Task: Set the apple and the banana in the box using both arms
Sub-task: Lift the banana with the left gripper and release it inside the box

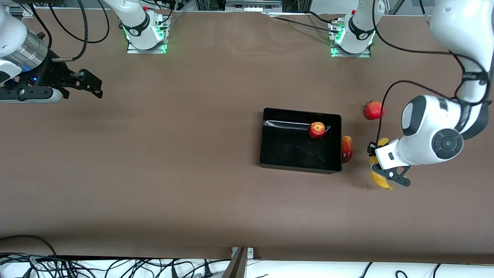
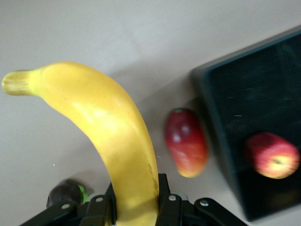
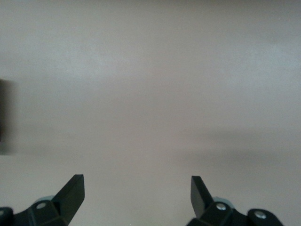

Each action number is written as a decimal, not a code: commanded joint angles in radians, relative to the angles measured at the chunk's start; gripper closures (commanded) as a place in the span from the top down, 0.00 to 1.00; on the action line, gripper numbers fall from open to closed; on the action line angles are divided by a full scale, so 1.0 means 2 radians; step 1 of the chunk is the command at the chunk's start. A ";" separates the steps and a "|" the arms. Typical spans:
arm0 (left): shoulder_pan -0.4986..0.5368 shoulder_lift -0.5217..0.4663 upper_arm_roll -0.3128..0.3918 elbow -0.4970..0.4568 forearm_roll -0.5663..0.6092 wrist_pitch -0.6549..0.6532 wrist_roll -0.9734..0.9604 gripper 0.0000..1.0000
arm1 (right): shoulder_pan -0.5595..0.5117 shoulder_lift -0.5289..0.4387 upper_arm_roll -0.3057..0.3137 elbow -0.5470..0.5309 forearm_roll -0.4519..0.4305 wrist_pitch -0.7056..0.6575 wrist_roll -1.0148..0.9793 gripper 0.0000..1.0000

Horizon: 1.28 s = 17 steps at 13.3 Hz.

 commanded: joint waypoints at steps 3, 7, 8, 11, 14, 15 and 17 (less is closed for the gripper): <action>-0.077 0.012 -0.047 0.027 -0.031 -0.040 -0.166 0.00 | -0.003 0.002 0.004 0.008 -0.001 -0.002 0.001 1.00; -0.154 0.032 -0.053 -0.025 -0.025 0.037 -0.286 0.00 | -0.002 0.002 0.004 0.008 -0.001 -0.002 0.001 1.00; -0.165 0.032 -0.051 -0.048 -0.025 0.066 -0.299 0.00 | -0.003 0.002 0.004 0.008 -0.001 -0.002 0.002 1.00; -0.163 0.052 -0.050 -0.083 -0.025 0.145 -0.312 0.00 | -0.002 0.002 0.004 0.008 -0.001 -0.002 0.001 1.00; -0.171 0.082 -0.050 -0.082 -0.025 0.167 -0.324 0.75 | -0.002 0.002 0.004 0.008 -0.001 -0.002 0.002 1.00; -0.167 0.080 -0.051 -0.079 -0.025 0.165 -0.325 1.00 | -0.002 0.002 0.004 0.008 -0.001 -0.002 0.001 1.00; -0.159 0.062 -0.050 -0.072 -0.027 0.156 -0.339 1.00 | -0.002 0.003 0.004 0.008 -0.001 -0.002 0.002 1.00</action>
